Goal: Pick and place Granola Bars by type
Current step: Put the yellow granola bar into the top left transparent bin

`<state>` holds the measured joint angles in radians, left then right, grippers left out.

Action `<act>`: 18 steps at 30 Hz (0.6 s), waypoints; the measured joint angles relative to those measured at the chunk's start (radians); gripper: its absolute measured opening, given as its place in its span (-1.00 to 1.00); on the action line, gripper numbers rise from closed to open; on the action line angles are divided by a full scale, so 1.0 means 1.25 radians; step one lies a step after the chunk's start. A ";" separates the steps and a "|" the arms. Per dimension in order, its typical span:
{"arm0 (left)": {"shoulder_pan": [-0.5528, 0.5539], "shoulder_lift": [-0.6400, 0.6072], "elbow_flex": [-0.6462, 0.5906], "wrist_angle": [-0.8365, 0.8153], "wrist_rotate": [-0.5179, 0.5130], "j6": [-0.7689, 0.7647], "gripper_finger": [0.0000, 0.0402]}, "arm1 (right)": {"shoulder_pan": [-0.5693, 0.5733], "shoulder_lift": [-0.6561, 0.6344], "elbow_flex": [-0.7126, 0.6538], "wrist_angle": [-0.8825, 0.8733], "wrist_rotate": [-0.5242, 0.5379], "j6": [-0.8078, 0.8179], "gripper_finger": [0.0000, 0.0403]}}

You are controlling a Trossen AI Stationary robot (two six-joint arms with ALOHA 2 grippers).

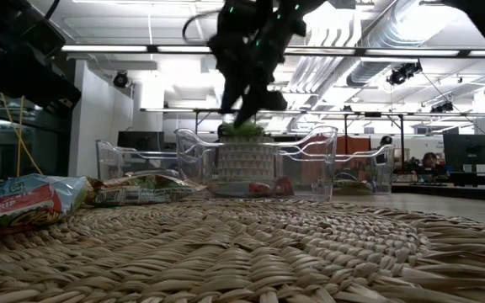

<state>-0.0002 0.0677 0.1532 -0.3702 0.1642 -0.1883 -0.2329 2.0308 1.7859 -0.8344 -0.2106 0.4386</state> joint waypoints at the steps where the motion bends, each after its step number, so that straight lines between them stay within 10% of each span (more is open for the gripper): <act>1: 0.000 0.000 0.000 0.001 0.000 0.000 -1.00 | 0.000 -0.012 0.000 0.008 -0.003 0.004 -0.18; 18: 0.000 0.000 0.000 0.000 0.000 0.000 -1.00 | 0.122 -0.112 0.000 0.542 -0.040 -0.036 -0.18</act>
<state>-0.0002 0.0677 0.1530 -0.3698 0.1642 -0.1883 -0.0802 1.8904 1.7859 -0.1568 -0.2604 0.3940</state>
